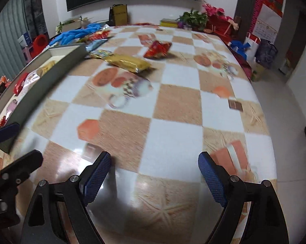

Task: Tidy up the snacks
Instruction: 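Move both open grippers back over the remaining snacks on the table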

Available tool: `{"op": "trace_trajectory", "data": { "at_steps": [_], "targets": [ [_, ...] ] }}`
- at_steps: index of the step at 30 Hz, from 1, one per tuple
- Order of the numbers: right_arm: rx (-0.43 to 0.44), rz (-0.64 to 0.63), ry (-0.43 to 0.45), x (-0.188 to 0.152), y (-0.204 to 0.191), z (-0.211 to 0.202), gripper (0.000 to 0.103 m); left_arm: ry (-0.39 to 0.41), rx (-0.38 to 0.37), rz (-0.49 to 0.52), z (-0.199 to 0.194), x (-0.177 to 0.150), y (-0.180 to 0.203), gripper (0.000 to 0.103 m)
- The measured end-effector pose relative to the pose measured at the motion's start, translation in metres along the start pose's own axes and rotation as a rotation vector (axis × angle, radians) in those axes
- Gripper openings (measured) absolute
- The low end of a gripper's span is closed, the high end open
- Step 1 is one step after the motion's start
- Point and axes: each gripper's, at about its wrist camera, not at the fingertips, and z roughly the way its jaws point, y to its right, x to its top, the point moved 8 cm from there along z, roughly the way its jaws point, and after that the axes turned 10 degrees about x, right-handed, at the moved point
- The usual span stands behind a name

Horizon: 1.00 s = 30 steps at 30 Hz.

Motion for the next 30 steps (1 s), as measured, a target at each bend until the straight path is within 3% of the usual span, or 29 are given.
{"op": "trace_trajectory", "data": {
  "at_steps": [1,3,13,30],
  "targets": [
    [0.002,0.006,0.004,0.0010,0.0018,0.0004,0.089,-0.004,0.008,0.005,0.0043,-0.0006,0.0001,0.080],
    [0.029,0.002,-0.007,0.0004,-0.0008,0.0039,0.103,0.001,0.016,0.009,0.0078,-0.0034,-0.0014,0.081],
    [0.019,-0.011,-0.012,0.0010,-0.0030,0.0092,0.103,0.011,-0.003,0.006,0.0097,-0.0054,-0.0005,0.090],
    [0.020,-0.012,-0.012,0.0011,-0.0033,0.0092,0.103,0.012,-0.003,0.005,0.0097,-0.0055,0.0002,0.091]
  ]
}}
